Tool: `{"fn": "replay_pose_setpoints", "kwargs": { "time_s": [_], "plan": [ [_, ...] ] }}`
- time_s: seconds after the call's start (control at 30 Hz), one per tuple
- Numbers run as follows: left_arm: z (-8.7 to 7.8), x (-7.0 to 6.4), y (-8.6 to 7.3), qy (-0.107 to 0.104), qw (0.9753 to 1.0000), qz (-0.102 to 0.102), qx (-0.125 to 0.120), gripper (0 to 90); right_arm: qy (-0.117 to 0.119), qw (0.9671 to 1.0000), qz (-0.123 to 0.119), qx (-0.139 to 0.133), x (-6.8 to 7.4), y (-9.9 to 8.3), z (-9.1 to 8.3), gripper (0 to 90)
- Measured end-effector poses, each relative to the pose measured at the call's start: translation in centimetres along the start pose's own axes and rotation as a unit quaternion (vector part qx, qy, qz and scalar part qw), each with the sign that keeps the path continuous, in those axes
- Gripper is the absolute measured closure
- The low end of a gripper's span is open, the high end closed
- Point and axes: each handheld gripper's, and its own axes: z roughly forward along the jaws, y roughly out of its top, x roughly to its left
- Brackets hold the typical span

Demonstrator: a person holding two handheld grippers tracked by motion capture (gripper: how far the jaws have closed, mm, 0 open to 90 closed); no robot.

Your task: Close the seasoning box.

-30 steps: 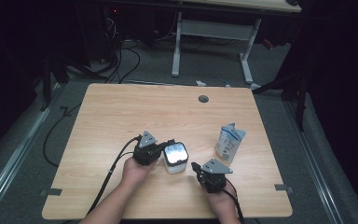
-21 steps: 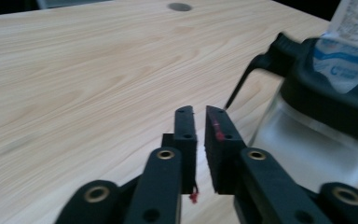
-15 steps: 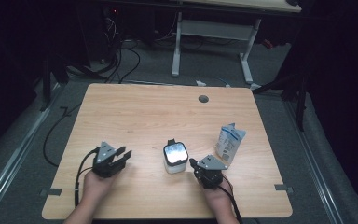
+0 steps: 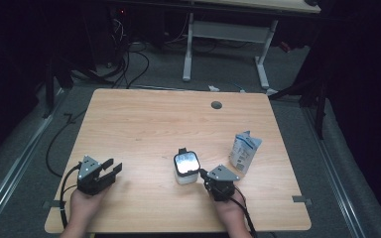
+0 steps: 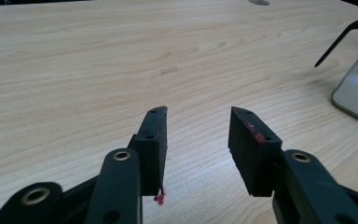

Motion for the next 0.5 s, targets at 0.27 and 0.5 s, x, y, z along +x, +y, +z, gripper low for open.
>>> {"fn": "replay_pose_setpoints", "kwargs": {
  "time_s": [0.27,0.5],
  "plan": [
    [-0.11,0.1,-0.06,0.0,1.0,-0.005,-0.001,57.2,0.01,0.9999,-0.006,-0.002,0.68,-0.12,-0.33,90.0],
    [0.04,-0.01,-0.18,-0.002,1.0,-0.003,0.003,57.2,0.012,0.9999,-0.005,-0.002,0.88,-0.18,-0.54,90.0]
  ]
}}
